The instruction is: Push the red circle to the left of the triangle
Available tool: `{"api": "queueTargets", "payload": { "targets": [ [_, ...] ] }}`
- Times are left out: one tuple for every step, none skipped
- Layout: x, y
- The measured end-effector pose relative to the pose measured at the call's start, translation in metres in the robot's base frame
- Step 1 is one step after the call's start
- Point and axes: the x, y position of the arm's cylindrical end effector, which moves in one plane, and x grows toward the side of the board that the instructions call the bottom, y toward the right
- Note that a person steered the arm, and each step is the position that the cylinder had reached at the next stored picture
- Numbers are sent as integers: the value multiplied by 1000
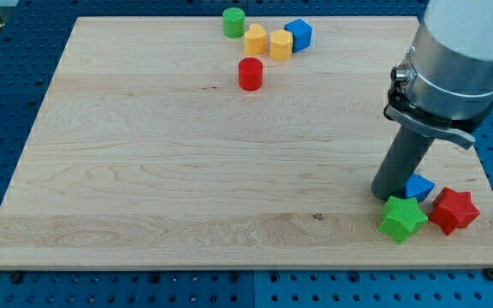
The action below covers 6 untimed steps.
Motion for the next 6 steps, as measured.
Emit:
{"api": "queueTargets", "payload": {
  "targets": [
    [-20, -41],
    [-47, -109],
    [-95, -190],
    [-161, -257],
    [-235, -238],
    [-241, -205]
  ]
}}
